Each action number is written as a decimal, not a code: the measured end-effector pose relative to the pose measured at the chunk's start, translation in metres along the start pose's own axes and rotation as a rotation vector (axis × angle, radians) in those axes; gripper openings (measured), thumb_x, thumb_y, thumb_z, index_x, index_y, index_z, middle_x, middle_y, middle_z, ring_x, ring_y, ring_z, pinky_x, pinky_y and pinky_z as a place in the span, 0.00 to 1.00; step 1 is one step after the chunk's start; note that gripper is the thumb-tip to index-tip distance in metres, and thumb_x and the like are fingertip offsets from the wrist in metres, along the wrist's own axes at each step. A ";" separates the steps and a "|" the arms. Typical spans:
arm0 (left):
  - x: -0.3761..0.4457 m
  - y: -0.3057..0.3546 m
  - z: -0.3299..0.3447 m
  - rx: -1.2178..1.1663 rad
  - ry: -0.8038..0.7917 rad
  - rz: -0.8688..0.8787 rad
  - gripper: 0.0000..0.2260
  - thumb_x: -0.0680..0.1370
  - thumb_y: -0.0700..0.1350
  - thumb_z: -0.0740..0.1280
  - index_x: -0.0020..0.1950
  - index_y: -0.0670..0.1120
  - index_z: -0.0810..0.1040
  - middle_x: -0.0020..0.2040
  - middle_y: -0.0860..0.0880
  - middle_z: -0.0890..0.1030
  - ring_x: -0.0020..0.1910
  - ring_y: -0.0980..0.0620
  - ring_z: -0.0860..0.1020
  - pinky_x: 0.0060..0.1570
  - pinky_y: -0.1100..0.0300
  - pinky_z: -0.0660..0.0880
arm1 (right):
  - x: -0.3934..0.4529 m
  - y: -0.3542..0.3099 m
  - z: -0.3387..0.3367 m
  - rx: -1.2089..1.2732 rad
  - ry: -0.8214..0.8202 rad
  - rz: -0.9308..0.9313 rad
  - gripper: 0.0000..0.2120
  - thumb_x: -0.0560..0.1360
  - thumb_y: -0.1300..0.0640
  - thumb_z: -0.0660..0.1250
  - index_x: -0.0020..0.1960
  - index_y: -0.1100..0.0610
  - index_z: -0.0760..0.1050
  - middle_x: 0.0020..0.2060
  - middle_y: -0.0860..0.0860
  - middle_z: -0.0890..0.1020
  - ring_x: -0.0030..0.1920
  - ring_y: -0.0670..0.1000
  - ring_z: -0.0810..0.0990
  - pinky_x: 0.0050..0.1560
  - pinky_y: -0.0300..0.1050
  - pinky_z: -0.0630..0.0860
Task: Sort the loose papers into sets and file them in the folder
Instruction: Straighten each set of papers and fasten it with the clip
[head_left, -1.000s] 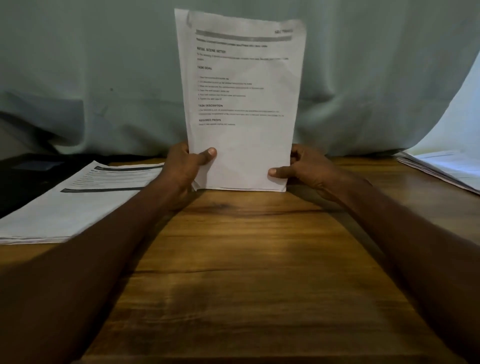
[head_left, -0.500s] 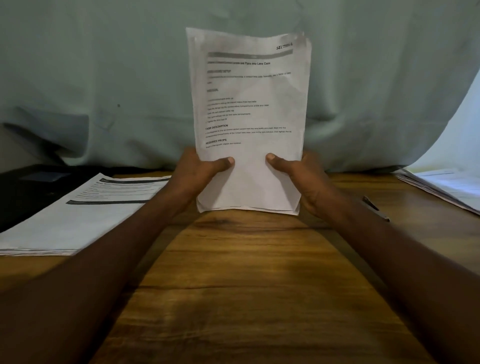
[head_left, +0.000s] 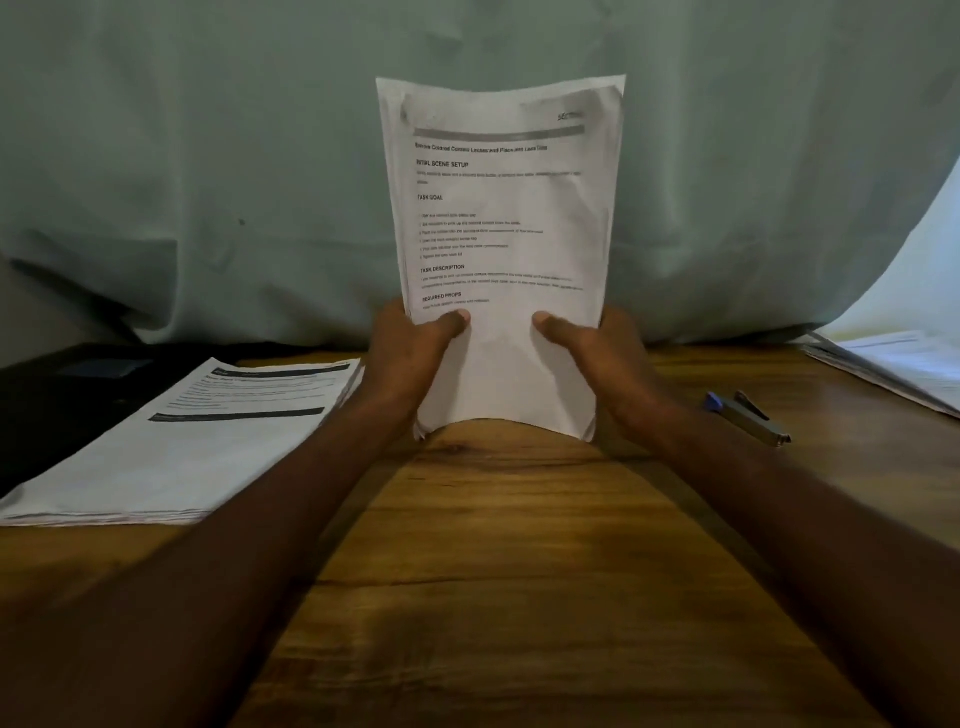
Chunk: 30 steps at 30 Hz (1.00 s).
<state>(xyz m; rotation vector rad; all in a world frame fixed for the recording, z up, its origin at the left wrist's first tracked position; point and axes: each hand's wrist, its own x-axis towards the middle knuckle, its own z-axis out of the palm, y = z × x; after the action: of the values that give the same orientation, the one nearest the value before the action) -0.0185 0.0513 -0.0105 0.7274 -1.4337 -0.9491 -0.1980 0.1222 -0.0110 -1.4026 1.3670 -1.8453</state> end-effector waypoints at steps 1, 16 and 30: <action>0.000 0.003 0.000 0.005 0.011 0.043 0.16 0.79 0.45 0.73 0.66 0.49 0.78 0.59 0.51 0.83 0.55 0.52 0.82 0.53 0.54 0.81 | 0.001 -0.004 -0.001 0.006 0.020 -0.039 0.12 0.78 0.52 0.72 0.61 0.50 0.79 0.50 0.44 0.85 0.48 0.47 0.85 0.43 0.40 0.81; -0.013 0.001 0.006 0.100 0.042 0.015 0.16 0.80 0.47 0.73 0.66 0.48 0.77 0.52 0.53 0.81 0.54 0.51 0.81 0.50 0.56 0.79 | -0.004 0.007 0.006 -0.231 0.042 -0.111 0.17 0.82 0.54 0.67 0.69 0.57 0.76 0.48 0.41 0.79 0.47 0.40 0.79 0.43 0.35 0.74; 0.000 0.001 0.006 0.229 0.011 0.000 0.22 0.78 0.50 0.74 0.68 0.43 0.75 0.58 0.48 0.80 0.55 0.49 0.79 0.50 0.55 0.77 | 0.002 0.004 0.000 -0.247 0.083 -0.030 0.18 0.80 0.53 0.70 0.68 0.58 0.76 0.53 0.49 0.81 0.54 0.51 0.81 0.50 0.43 0.78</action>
<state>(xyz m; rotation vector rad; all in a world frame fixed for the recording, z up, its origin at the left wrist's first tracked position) -0.0244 0.0524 -0.0089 0.8987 -1.5487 -0.7871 -0.1997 0.1193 -0.0140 -1.4863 1.6722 -1.8200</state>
